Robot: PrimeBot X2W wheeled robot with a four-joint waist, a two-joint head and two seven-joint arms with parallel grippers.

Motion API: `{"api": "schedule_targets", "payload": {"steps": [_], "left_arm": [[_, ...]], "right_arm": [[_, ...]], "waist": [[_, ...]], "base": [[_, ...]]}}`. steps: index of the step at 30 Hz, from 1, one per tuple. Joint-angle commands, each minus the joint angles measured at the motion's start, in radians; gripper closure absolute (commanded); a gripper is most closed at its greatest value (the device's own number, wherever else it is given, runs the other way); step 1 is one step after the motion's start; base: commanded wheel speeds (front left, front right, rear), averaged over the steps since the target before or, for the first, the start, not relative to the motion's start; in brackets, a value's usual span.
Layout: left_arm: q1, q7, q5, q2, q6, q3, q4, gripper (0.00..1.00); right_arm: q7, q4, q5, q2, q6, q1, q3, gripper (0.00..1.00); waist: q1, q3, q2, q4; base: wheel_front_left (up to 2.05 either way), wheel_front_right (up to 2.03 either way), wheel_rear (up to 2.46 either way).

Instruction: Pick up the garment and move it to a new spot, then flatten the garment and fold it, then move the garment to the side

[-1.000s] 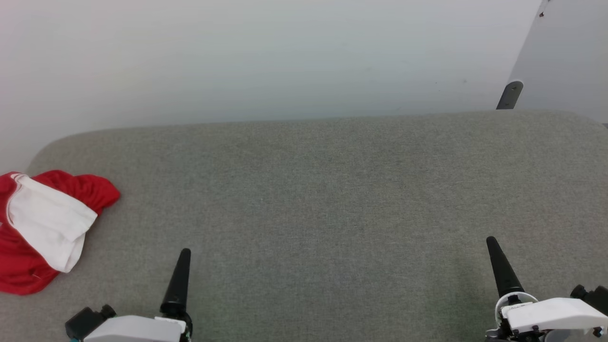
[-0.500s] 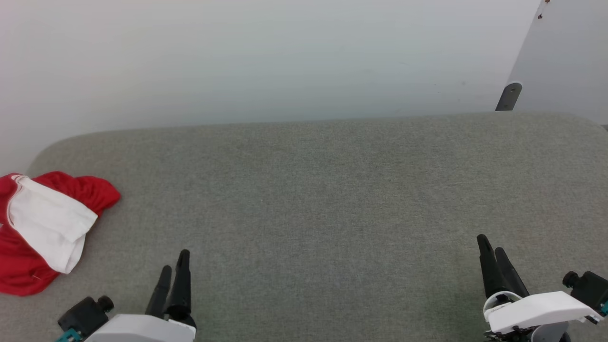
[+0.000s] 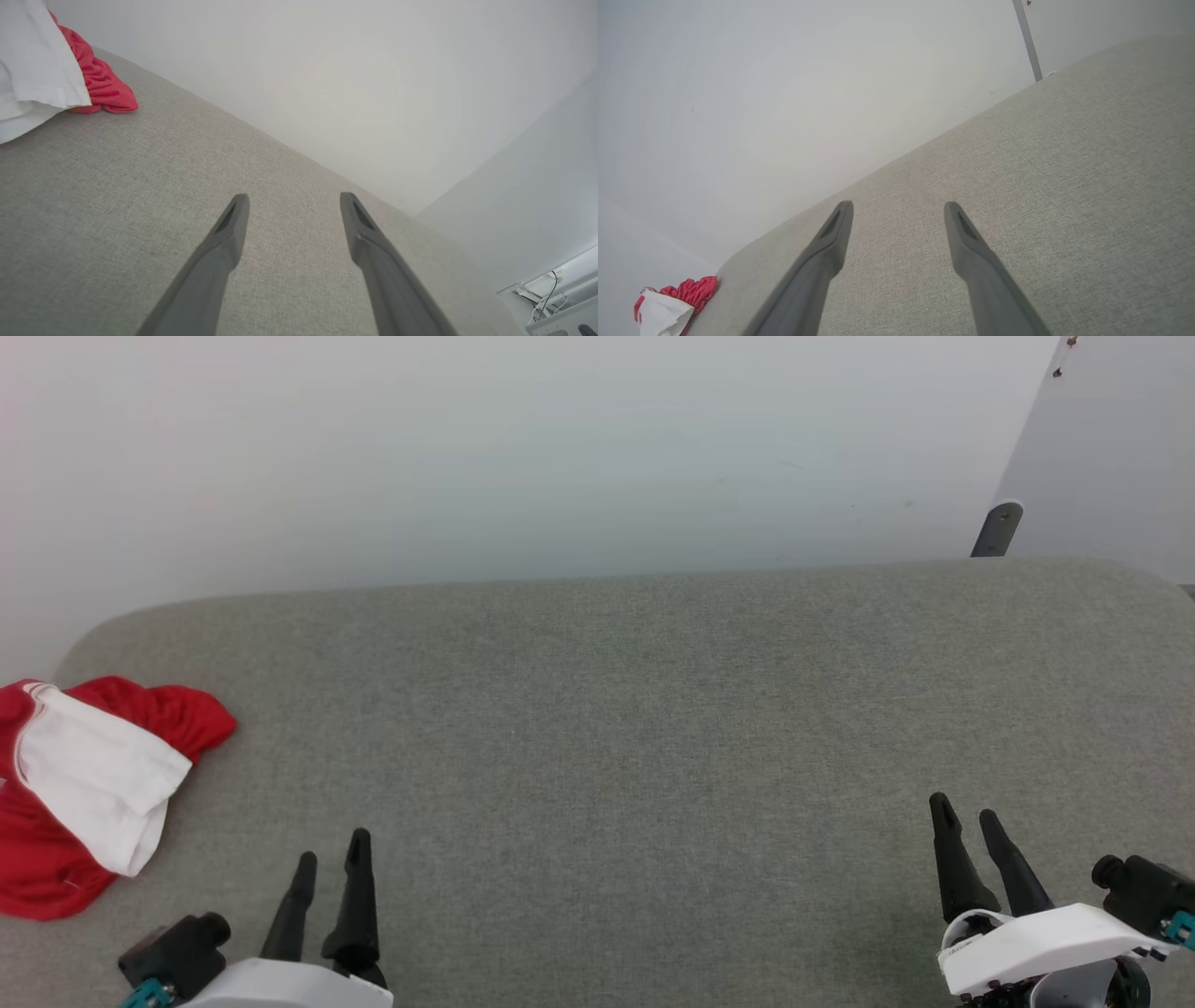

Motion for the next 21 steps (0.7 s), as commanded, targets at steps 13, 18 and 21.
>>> {"api": "schedule_targets", "payload": {"steps": [13, 18, 21], "left_arm": [[0.026, -0.038, 0.169, 0.007, 0.003, 0.021, -0.051, 0.0], [0.035, -0.05, 0.224, 0.006, 0.0, 0.029, -0.061, 0.0], [0.041, -0.057, 0.257, 0.007, -0.002, 0.032, -0.066, 0.0]], "right_arm": [[-0.024, -0.025, -0.168, 0.003, 0.001, -0.021, 0.0, 0.0], [-0.032, -0.029, -0.219, 0.004, 0.001, -0.02, 0.0, 0.0], [-0.037, -0.031, -0.247, 0.004, 0.001, -0.021, 0.0, 0.0]], "waist": [[0.0, -0.005, 0.0, -0.005], [0.0, -0.007, 0.0, -0.006], [0.0, -0.008, 0.0, -0.007]], "base": [[0.0, 0.0, 0.0], [0.0, 0.0, 0.0], [0.0, 0.0, 0.0]]}}
